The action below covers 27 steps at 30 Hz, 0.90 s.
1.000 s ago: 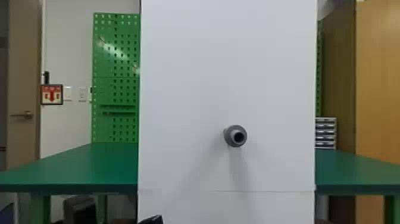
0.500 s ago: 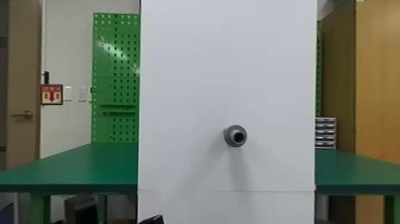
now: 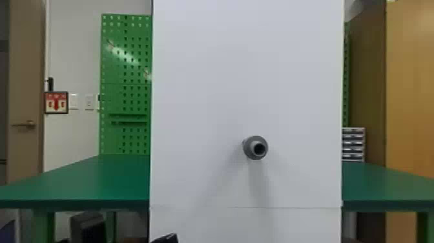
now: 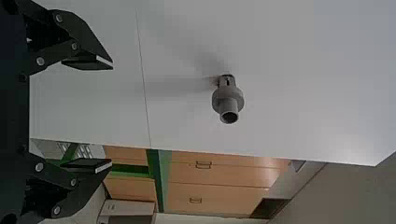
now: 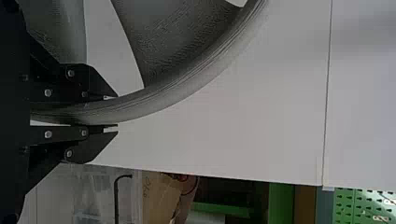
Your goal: Hold the wheel and insert it
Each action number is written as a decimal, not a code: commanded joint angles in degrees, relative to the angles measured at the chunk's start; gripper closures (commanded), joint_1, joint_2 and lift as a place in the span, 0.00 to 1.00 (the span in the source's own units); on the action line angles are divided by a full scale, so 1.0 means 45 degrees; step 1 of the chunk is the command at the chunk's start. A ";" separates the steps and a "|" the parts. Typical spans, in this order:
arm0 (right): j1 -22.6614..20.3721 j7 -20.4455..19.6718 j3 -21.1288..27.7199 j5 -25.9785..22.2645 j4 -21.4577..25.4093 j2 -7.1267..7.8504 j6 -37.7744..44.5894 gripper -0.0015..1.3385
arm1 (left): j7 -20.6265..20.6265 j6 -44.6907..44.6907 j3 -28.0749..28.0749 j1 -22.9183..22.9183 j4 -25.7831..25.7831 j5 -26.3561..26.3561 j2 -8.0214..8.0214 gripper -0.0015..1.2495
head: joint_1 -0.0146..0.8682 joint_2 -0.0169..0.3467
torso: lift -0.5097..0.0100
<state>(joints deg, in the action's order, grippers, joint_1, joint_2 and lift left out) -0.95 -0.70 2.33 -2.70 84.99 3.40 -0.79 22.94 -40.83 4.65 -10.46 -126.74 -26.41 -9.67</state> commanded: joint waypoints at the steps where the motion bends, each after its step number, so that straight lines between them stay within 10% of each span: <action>1: 0.0016 0.0000 -0.0010 0.0033 0.0000 -0.0033 0.0000 0.75 | 0.0000 -0.0009 -0.0018 0.0019 0.0000 0.0010 0.0000 0.40 | 0.02 0.09 | 0.04; 27: 0.0133 0.0000 -0.0146 0.0131 0.0899 -0.0423 0.0801 0.75 | 0.0000 -0.0009 -0.0076 0.0097 0.0000 -0.0068 0.0000 0.40 | 0.02 0.09 | 0.04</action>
<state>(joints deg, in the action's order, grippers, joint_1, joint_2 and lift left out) -0.68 -0.70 1.46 -2.91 87.16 2.47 1.42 22.94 -40.87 4.38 -9.99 -126.74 -26.63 -9.67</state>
